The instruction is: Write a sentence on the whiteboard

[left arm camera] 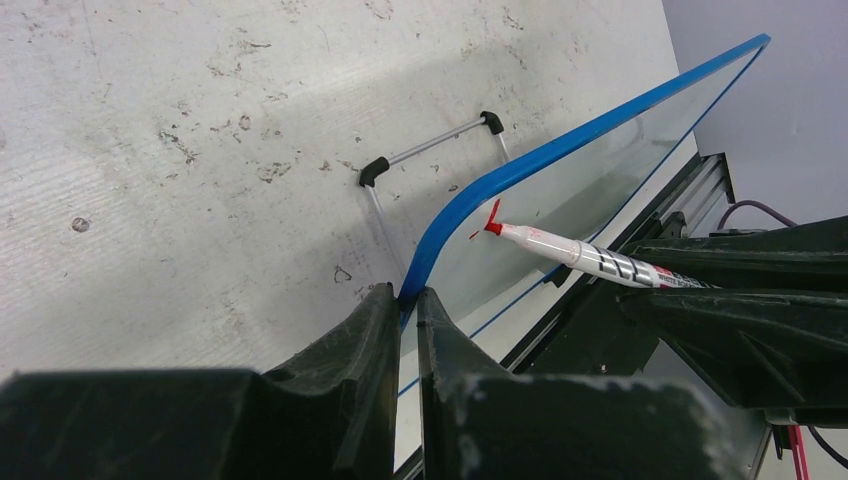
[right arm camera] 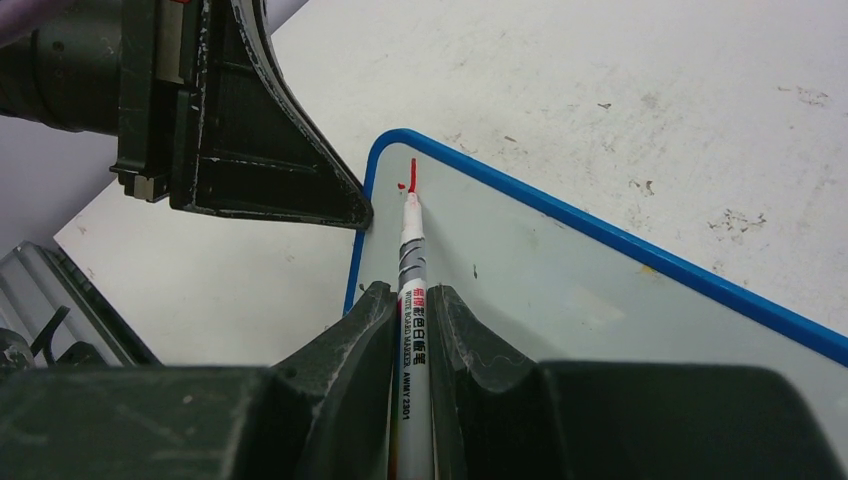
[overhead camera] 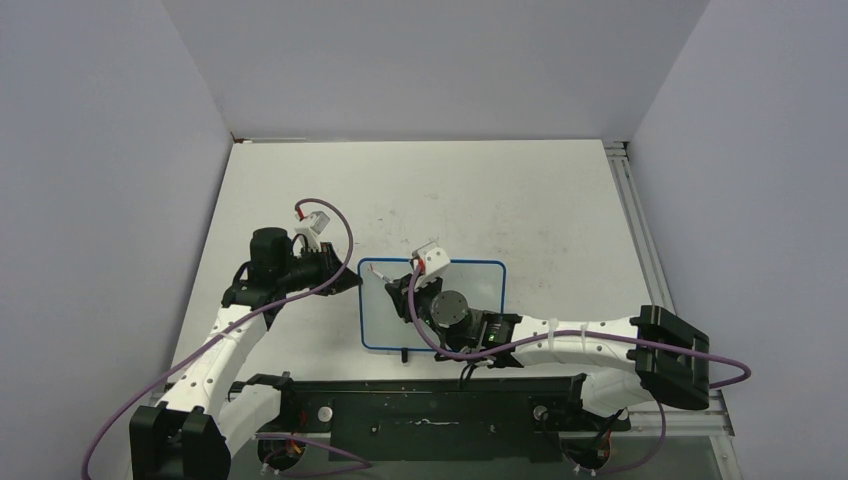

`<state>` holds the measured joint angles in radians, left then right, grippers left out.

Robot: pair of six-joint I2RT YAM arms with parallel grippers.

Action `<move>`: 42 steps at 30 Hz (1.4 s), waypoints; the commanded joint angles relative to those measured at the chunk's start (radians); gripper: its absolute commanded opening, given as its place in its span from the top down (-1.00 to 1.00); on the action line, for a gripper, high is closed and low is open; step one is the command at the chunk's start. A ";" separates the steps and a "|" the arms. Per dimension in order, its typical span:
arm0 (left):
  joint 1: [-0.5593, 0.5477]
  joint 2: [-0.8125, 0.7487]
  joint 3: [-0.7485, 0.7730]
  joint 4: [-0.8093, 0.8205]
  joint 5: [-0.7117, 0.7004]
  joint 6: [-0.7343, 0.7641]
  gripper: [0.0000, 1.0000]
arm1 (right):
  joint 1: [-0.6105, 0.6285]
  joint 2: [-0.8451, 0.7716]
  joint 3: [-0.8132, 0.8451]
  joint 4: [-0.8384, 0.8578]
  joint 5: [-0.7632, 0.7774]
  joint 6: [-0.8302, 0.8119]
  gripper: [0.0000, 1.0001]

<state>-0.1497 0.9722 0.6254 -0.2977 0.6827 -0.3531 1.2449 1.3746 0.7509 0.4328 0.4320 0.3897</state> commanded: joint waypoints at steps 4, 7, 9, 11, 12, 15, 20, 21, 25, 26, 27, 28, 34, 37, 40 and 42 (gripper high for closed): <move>-0.010 -0.003 0.035 0.006 0.027 0.007 0.92 | 0.011 -0.009 -0.027 -0.017 0.023 0.029 0.89; -0.010 -0.003 0.036 0.006 0.027 0.007 0.92 | 0.025 -0.011 -0.031 -0.026 0.035 0.031 0.89; -0.010 -0.003 0.036 0.006 0.026 0.006 0.92 | 0.033 -0.015 -0.033 -0.035 0.042 0.035 0.89; -0.009 -0.005 0.036 0.006 0.027 0.007 0.92 | 0.039 -0.018 -0.035 -0.041 0.048 0.037 0.89; -0.010 -0.005 0.036 0.005 0.026 0.007 0.92 | 0.045 -0.019 -0.037 -0.045 0.052 0.039 0.89; -0.011 -0.006 0.035 0.005 0.027 0.006 0.92 | 0.056 -0.022 -0.042 -0.053 0.061 0.045 0.89; -0.011 -0.006 0.036 0.005 0.026 0.006 0.92 | 0.073 -0.043 -0.043 -0.057 0.078 0.045 0.89; -0.011 -0.006 0.036 0.005 0.027 0.006 0.92 | 0.077 -0.049 -0.039 -0.056 0.081 0.040 0.89; -0.012 -0.007 0.036 0.005 0.026 0.008 0.93 | 0.097 -0.083 -0.012 -0.057 0.088 0.002 0.89; -0.013 -0.005 0.036 0.005 0.025 0.008 0.93 | 0.103 -0.088 -0.006 -0.058 0.096 -0.003 0.89; -0.013 -0.005 0.036 0.005 0.025 0.008 0.92 | 0.104 -0.095 -0.002 -0.057 0.099 -0.006 0.89; -0.013 -0.004 0.036 0.004 0.026 0.008 0.92 | 0.103 -0.098 0.000 -0.056 0.104 -0.007 0.89; -0.014 -0.005 0.036 0.003 0.025 0.008 0.93 | 0.096 -0.090 0.010 -0.050 0.150 -0.015 0.89; -0.016 -0.005 0.036 0.003 0.026 0.009 0.93 | 0.092 -0.083 0.011 -0.033 0.149 -0.022 0.89; -0.016 -0.004 0.036 0.003 0.027 0.009 0.93 | 0.088 -0.076 0.012 -0.015 0.149 -0.030 0.89; -0.016 -0.003 0.035 0.004 0.026 0.009 0.93 | 0.087 -0.073 0.010 0.000 0.146 -0.037 0.89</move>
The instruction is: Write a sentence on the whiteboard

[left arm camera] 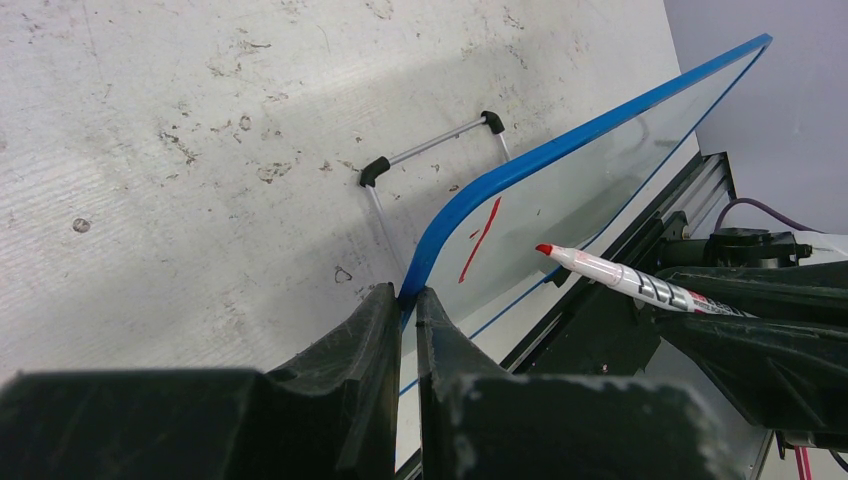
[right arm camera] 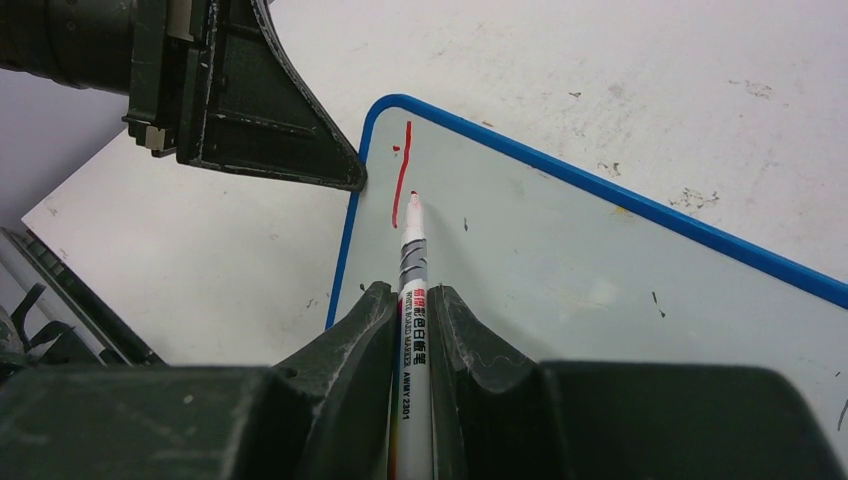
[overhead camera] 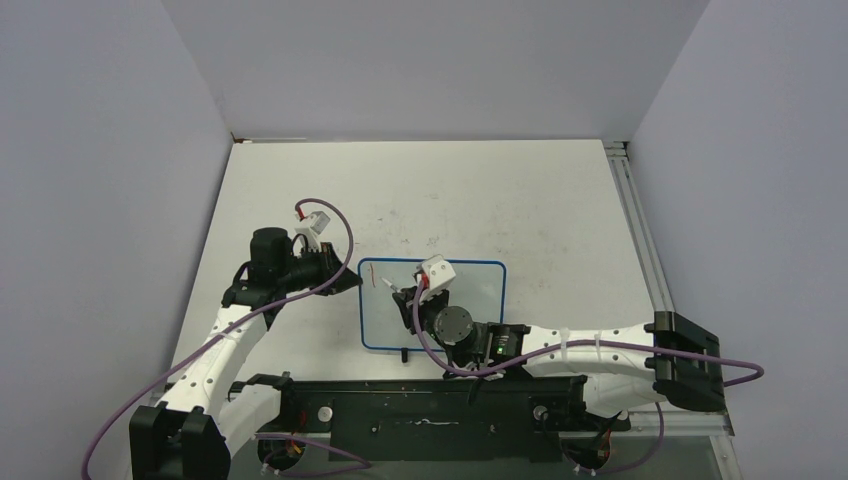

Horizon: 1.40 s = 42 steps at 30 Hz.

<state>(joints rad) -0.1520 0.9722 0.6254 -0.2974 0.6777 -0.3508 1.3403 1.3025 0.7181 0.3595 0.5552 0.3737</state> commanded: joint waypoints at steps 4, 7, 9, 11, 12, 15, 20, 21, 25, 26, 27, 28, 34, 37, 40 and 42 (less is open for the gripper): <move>-0.014 -0.004 0.036 0.003 0.032 0.007 0.94 | -0.009 0.008 0.046 0.095 0.024 -0.032 0.89; -0.015 -0.003 0.035 0.003 0.031 0.007 0.94 | -0.012 0.013 0.046 0.105 0.036 -0.036 0.89; -0.015 -0.003 0.036 0.004 0.032 0.007 0.94 | -0.017 0.014 0.044 0.111 0.041 -0.036 0.89; -0.015 -0.003 0.035 0.004 0.032 0.007 0.94 | -0.023 0.016 0.043 0.117 0.041 -0.034 0.89; -0.015 -0.002 0.035 0.003 0.032 0.007 0.94 | -0.025 0.017 0.043 0.118 0.038 -0.033 0.89; -0.015 -0.001 0.036 0.003 0.031 0.007 0.95 | -0.030 0.024 0.043 0.121 0.039 -0.033 0.89; -0.015 -0.001 0.036 0.003 0.033 0.008 0.96 | -0.035 0.037 0.044 0.121 0.047 -0.029 0.89; -0.016 -0.001 0.036 0.003 0.034 0.007 0.96 | -0.037 0.039 0.044 0.119 0.048 -0.027 0.89; -0.017 -0.001 0.035 0.003 0.033 0.007 0.99 | -0.038 0.046 0.046 0.113 0.042 -0.025 0.89; -0.016 -0.001 0.036 0.003 0.033 0.007 1.00 | -0.039 0.049 0.047 0.111 0.038 -0.023 0.89; -0.016 -0.002 0.036 0.003 0.033 0.007 1.00 | -0.038 0.052 0.047 0.111 0.035 -0.023 0.89; -0.017 -0.002 0.036 0.003 0.034 0.007 1.00 | -0.038 0.055 0.048 0.110 0.031 -0.023 0.89; -0.018 -0.004 0.035 0.003 0.033 0.007 1.00 | -0.038 0.078 0.053 0.108 0.008 -0.016 0.89; -0.020 -0.004 0.035 0.003 0.032 0.008 1.00 | -0.038 0.087 0.056 0.108 0.000 -0.010 0.89; -0.020 -0.005 0.037 0.002 0.032 0.008 1.00 | -0.039 0.095 0.059 0.108 -0.005 -0.006 0.89; -0.021 -0.005 0.037 0.003 0.031 0.008 1.00 | -0.038 0.096 0.059 0.108 -0.005 -0.006 0.89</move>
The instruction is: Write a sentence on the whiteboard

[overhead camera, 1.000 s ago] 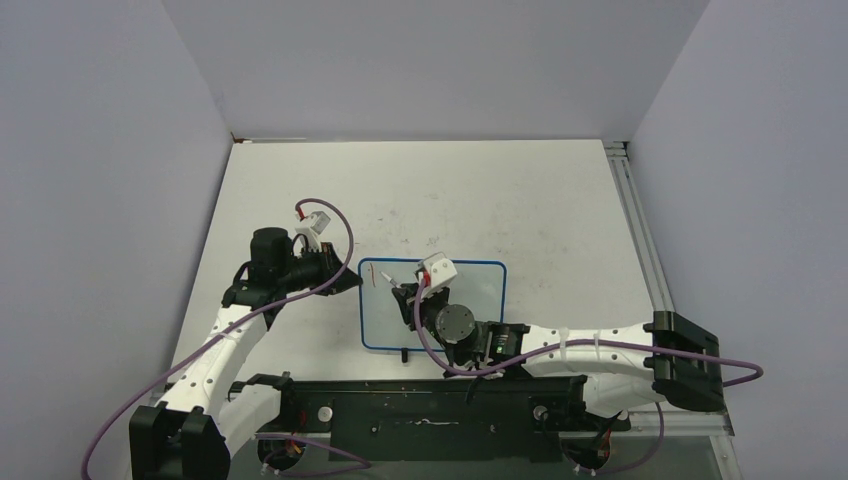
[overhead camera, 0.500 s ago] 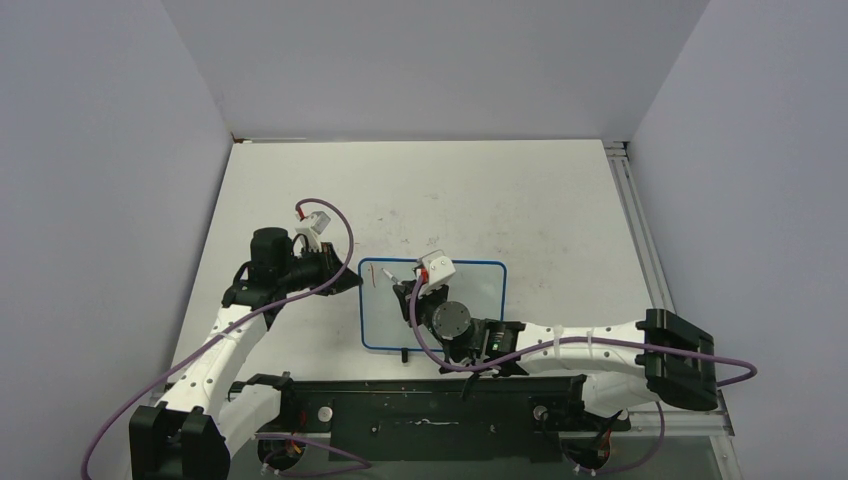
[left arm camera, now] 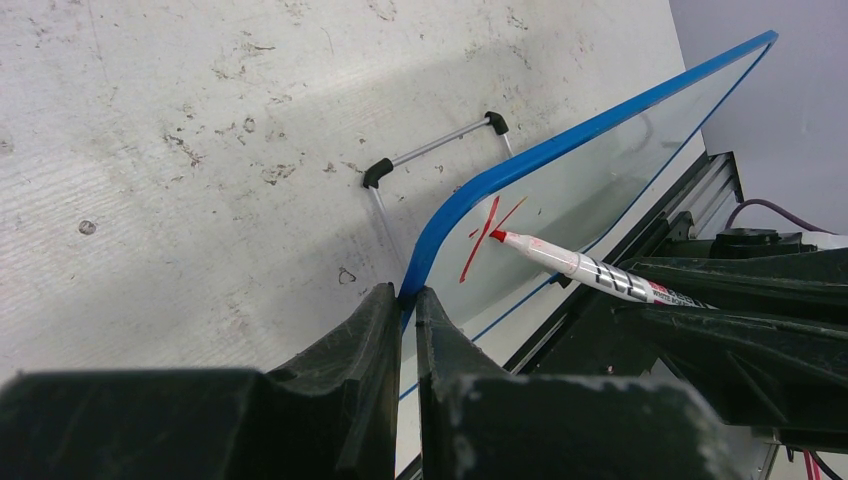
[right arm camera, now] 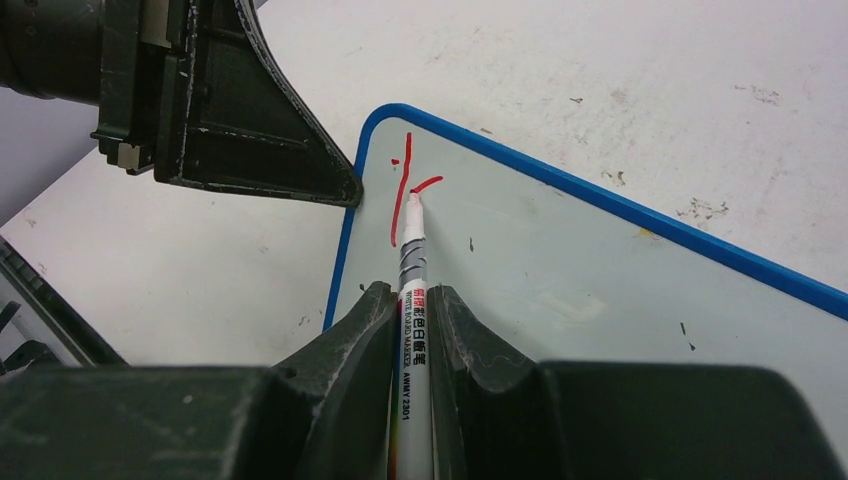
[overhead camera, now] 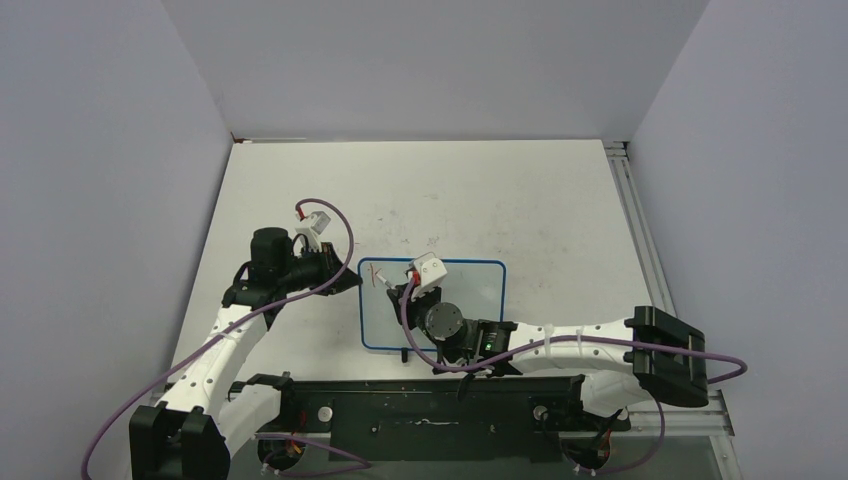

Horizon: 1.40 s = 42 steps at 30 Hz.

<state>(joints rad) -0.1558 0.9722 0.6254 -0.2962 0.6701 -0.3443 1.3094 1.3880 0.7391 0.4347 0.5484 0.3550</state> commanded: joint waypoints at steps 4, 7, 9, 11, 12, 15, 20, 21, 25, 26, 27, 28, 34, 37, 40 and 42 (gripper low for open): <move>-0.018 -0.006 0.036 0.000 0.040 0.002 1.00 | -0.007 0.016 0.041 0.033 -0.001 0.013 0.89; -0.018 -0.006 0.037 0.000 0.039 0.002 1.00 | -0.007 0.021 0.044 0.032 -0.005 0.013 0.89; -0.017 -0.006 0.037 0.000 0.039 0.002 1.00 | -0.008 0.023 0.045 0.032 -0.005 0.014 0.89; -0.018 -0.006 0.037 0.000 0.040 0.002 1.00 | -0.007 0.023 0.042 0.033 -0.003 0.015 0.89; -0.017 -0.006 0.037 0.000 0.040 0.002 1.00 | -0.007 0.022 0.042 0.032 0.000 0.016 0.89; -0.017 -0.007 0.037 0.000 0.039 0.002 1.00 | -0.007 0.020 0.036 0.031 0.009 0.018 0.89; -0.018 -0.007 0.037 0.000 0.035 0.003 1.00 | -0.007 0.005 0.017 0.025 0.035 0.028 0.89; -0.017 -0.006 0.036 0.000 0.033 0.002 1.00 | -0.007 0.000 0.013 0.023 0.041 0.030 0.89; -0.017 -0.004 0.038 -0.003 0.031 0.004 1.00 | -0.007 -0.022 -0.012 0.011 0.055 0.044 0.89; -0.017 -0.004 0.039 -0.003 0.032 0.004 1.00 | -0.006 -0.028 -0.017 0.009 0.056 0.047 0.89; -0.018 -0.003 0.039 -0.003 0.030 0.004 1.00 | -0.006 -0.034 -0.023 0.007 0.057 0.052 0.90; -0.018 -0.003 0.039 -0.003 0.031 0.004 1.00 | -0.005 -0.039 -0.028 0.005 0.058 0.055 0.89; -0.018 -0.001 0.039 -0.004 0.028 0.005 1.00 | 0.010 -0.069 -0.057 -0.014 0.082 0.068 0.89; -0.018 -0.001 0.040 -0.006 0.027 0.005 1.00 | 0.016 -0.083 -0.068 -0.022 0.092 0.073 0.89; -0.018 -0.001 0.039 -0.006 0.027 0.007 1.00 | 0.019 -0.090 -0.072 -0.027 0.098 0.076 0.89; -0.017 -0.002 0.040 -0.006 0.026 0.007 1.00 | 0.021 -0.094 -0.070 -0.027 0.097 0.072 0.89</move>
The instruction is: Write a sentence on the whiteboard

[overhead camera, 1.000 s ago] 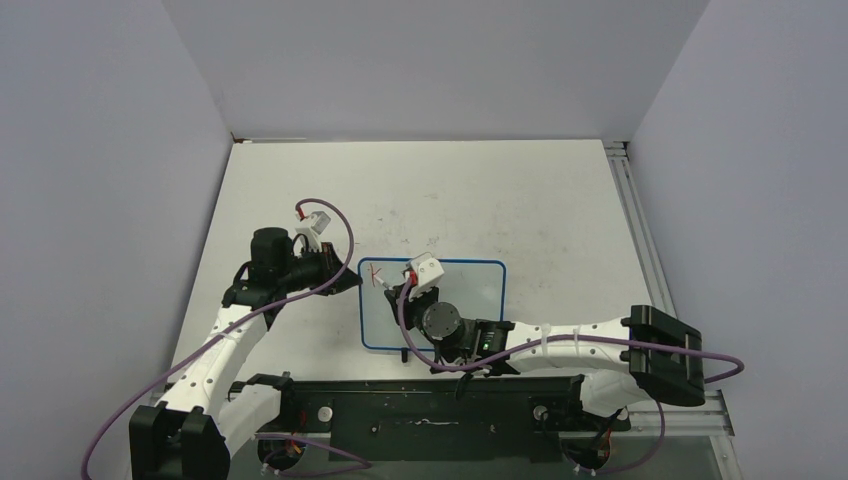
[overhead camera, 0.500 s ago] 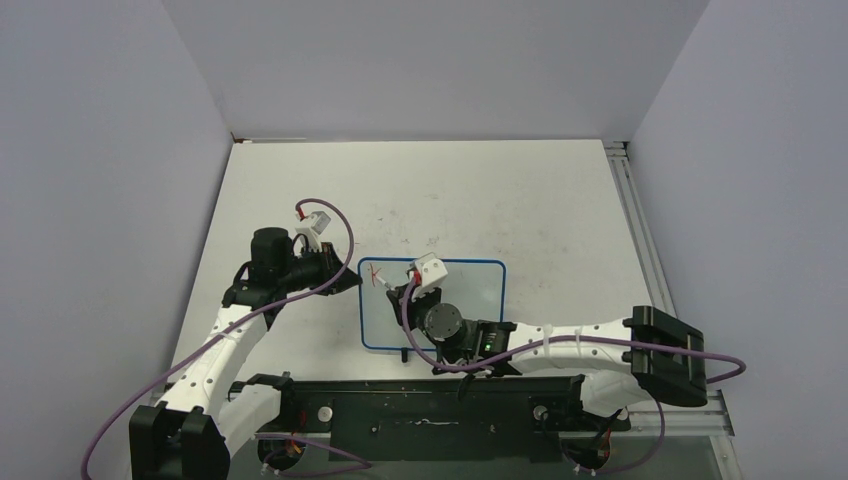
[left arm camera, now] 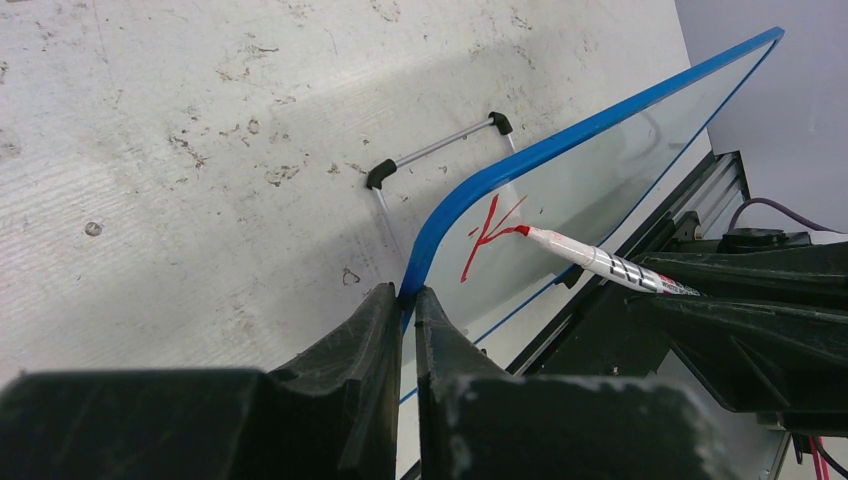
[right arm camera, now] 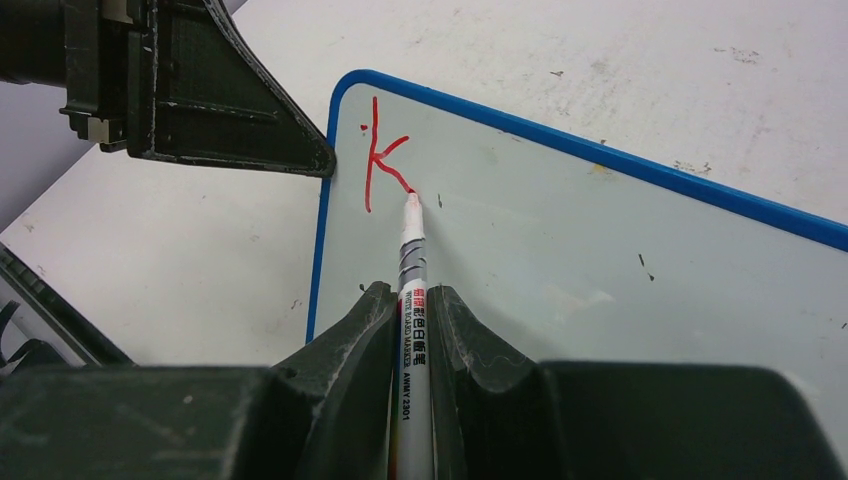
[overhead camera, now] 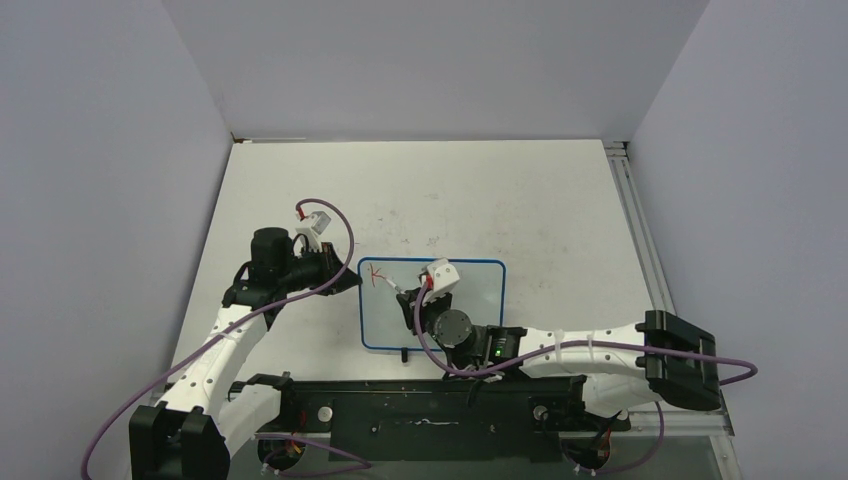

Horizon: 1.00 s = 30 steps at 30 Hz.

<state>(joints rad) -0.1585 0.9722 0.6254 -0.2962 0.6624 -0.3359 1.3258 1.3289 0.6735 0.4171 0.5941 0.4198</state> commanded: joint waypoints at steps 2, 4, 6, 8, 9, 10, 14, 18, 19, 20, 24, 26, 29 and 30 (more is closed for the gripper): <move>-0.015 -0.001 0.040 -0.007 0.034 -0.001 1.00 | 0.010 -0.040 -0.002 -0.009 0.046 0.000 0.89; -0.015 -0.002 0.040 -0.008 0.034 -0.002 1.00 | 0.016 -0.050 0.001 -0.004 0.025 -0.016 0.89; -0.015 -0.003 0.039 -0.008 0.032 -0.002 1.00 | 0.032 -0.066 0.001 0.012 -0.001 -0.045 0.89; -0.015 -0.003 0.040 -0.008 0.031 -0.002 1.00 | 0.052 -0.086 0.005 0.027 -0.008 -0.071 0.89; -0.015 -0.003 0.040 -0.008 0.032 -0.002 1.00 | 0.059 -0.093 0.010 0.027 -0.006 -0.079 0.89; -0.014 -0.004 0.040 -0.008 0.031 -0.002 1.00 | 0.062 -0.098 0.016 0.023 0.002 -0.082 0.89; -0.015 -0.003 0.040 -0.009 0.030 -0.002 1.00 | 0.060 -0.089 0.039 -0.003 0.043 -0.078 0.89; -0.014 -0.004 0.040 -0.009 0.030 0.000 1.00 | 0.049 -0.074 0.049 -0.006 0.062 -0.074 0.89; -0.015 -0.004 0.040 -0.009 0.030 0.000 1.00 | 0.044 -0.070 0.049 -0.004 0.061 -0.073 0.89; -0.015 -0.004 0.040 -0.009 0.030 0.000 1.00 | 0.039 -0.068 0.048 -0.001 0.058 -0.072 0.89; -0.016 -0.004 0.040 -0.011 0.030 0.000 1.00 | 0.023 -0.054 0.048 0.010 0.040 -0.069 0.89; -0.015 -0.004 0.040 -0.011 0.029 0.000 1.00 | 0.020 -0.043 0.049 0.014 0.034 -0.067 0.89; -0.015 -0.003 0.040 -0.011 0.030 0.000 1.00 | 0.013 -0.033 0.051 0.020 0.033 -0.066 0.89; -0.015 -0.003 0.040 -0.010 0.030 0.000 1.00 | 0.012 -0.029 0.051 0.021 0.031 -0.067 0.89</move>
<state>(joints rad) -0.1612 0.9722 0.6292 -0.2996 0.6628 -0.3359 1.3476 1.2846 0.6842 0.3923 0.6235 0.3515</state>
